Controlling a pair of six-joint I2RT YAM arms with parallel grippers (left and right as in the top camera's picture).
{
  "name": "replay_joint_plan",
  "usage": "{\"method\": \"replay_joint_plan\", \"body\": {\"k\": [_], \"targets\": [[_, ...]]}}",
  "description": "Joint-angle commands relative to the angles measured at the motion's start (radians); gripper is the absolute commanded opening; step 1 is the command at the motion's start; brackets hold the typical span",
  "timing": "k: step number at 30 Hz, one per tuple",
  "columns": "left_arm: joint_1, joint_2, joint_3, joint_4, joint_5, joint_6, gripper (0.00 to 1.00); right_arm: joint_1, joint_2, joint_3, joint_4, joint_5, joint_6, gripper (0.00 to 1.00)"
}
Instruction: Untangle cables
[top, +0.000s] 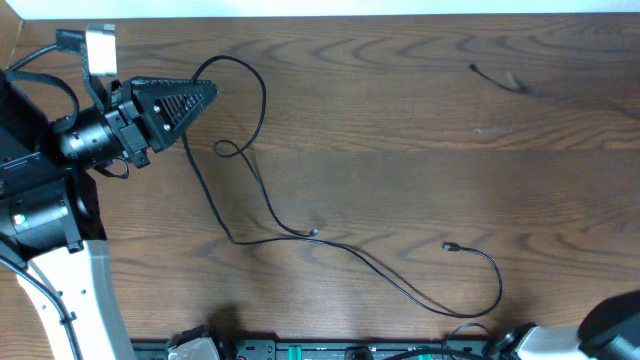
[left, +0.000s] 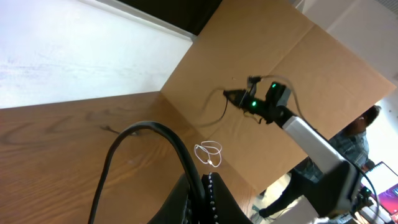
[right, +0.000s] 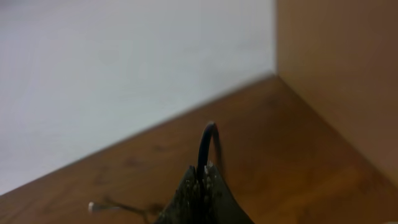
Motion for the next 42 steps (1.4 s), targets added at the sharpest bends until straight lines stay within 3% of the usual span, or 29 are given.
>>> {"method": "replay_joint_plan", "body": {"k": [1,9,11,15,17,21,24,27,32,33,36,37,42], "targets": [[-0.013,-0.004,-0.008,0.001,0.024,0.014,0.08,-0.076,0.045,0.003,0.007,-0.122,0.057,0.01],[-0.047,-0.004,-0.008,0.001,0.024,0.025,0.08,-0.108,0.05,0.003,0.235,-0.258,0.15,0.01],[-0.054,-0.004,-0.008,0.001,0.024,0.024,0.07,-0.129,0.04,0.003,0.269,-0.19,0.201,0.01],[-0.057,-0.004,-0.008,0.0,0.024,0.024,0.07,-0.215,0.011,0.003,0.186,0.132,0.383,0.01],[-0.057,-0.004,-0.008,0.001,0.024,0.025,0.07,-0.27,0.006,0.003,0.17,0.166,0.402,0.01],[-0.057,-0.004,-0.008,0.001,0.024,0.025,0.07,-0.38,0.016,0.003,0.213,0.055,0.565,0.01],[-0.057,-0.004,-0.008,0.001,0.024,0.025,0.08,-0.421,0.045,0.003,0.388,-0.108,0.661,0.01],[-0.057,-0.004,-0.008,0.001,0.024,0.025,0.07,-0.421,0.073,0.003,0.502,-0.172,0.69,0.01],[-0.057,-0.004,-0.008,0.001,0.024,0.024,0.07,-0.402,0.093,0.003,0.454,-0.172,0.667,0.01],[-0.057,-0.004,-0.008,0.0,0.024,0.025,0.07,-0.398,0.095,0.003,0.441,-0.175,0.647,0.09],[-0.057,-0.004,-0.008,0.001,0.024,0.025,0.07,-0.396,0.099,0.003,0.393,-0.175,0.591,0.83],[-0.057,-0.004,-0.008,0.0,0.024,0.025,0.07,-0.396,0.1,0.003,0.377,-0.175,0.57,0.99],[-0.057,-0.004,-0.008,0.0,0.024,0.024,0.07,-0.376,0.099,0.003,0.361,-0.196,0.554,0.99]]}}
